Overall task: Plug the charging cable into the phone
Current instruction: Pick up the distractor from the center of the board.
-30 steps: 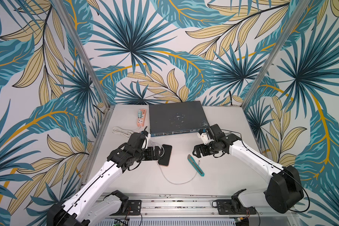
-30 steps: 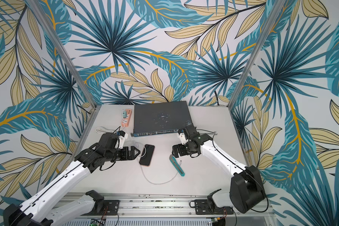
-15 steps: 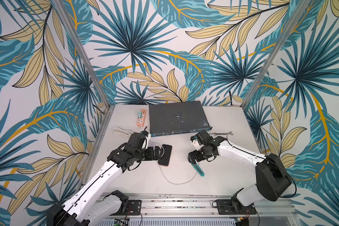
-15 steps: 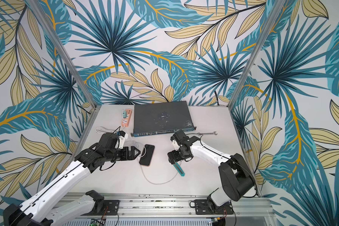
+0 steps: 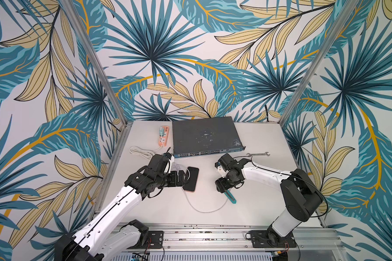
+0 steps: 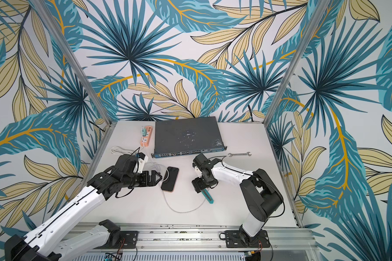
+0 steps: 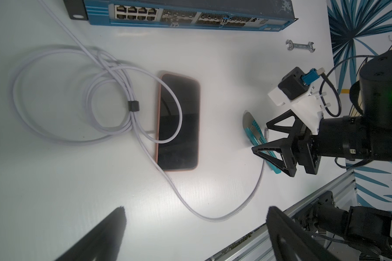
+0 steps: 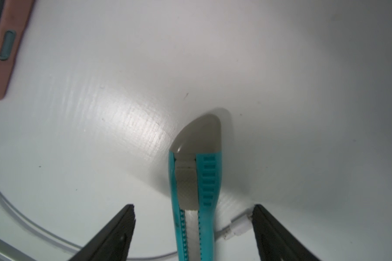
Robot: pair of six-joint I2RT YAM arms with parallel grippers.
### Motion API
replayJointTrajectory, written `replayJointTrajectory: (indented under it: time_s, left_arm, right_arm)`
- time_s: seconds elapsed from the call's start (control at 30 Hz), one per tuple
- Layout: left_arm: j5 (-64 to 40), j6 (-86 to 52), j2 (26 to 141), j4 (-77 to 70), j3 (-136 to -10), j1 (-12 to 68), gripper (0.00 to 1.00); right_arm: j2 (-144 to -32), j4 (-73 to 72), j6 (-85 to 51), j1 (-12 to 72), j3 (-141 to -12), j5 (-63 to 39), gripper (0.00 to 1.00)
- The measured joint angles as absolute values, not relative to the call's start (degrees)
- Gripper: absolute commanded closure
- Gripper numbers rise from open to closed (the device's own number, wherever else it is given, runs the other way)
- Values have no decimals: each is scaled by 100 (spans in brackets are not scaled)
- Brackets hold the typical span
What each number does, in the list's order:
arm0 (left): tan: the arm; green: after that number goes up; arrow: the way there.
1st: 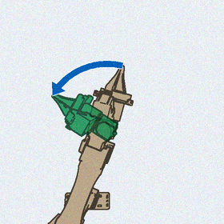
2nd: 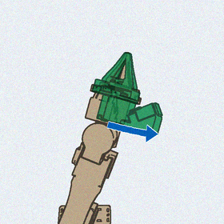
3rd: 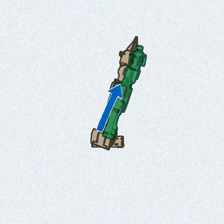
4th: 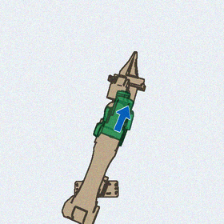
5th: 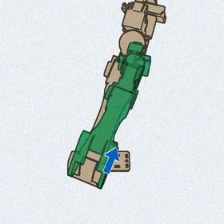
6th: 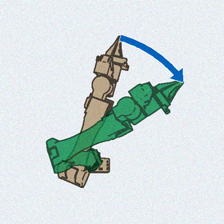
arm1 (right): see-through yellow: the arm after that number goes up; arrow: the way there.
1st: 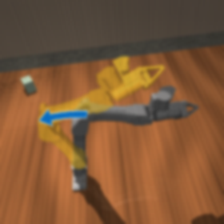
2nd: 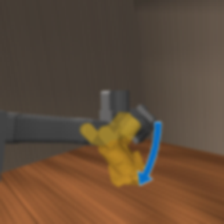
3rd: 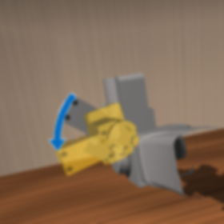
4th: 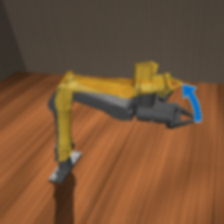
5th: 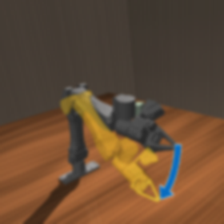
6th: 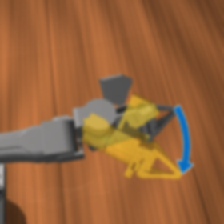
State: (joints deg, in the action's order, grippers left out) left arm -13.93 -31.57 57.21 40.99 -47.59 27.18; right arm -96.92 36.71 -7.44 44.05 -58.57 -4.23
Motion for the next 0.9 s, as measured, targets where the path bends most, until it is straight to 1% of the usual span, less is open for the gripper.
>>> replayJointTrajectory:
  time_s: [0.2, 0.33, 0.5, 0.7, 0.9]
  left_arm:
    - [-1396, -3155, 5721, 4101, -4663, 2718, 0]
    - [-1391, -3155, 5721, 4106, -4639, 2718, 0]
    - [-1369, -3153, 5723, 4143, -4630, 2718, 0]
    - [-1328, -3153, 5723, 4141, -4602, 2718, 0]
    - [-1308, -3142, 5787, 4141, -4574, 2718, 0]
  right_arm:
    - [-9835, 3658, -703, 4425, -5929, -316, 22]
    - [-9887, 3638, -683, 4425, -5929, -292, 27]
    - [-9946, 3625, -659, 4429, -5933, -248, 37]
    - [-9977, 3603, -642, 4447, -5948, -163, 43]
    - [-10009, 3601, -642, 4491, -5966, 8, 55]
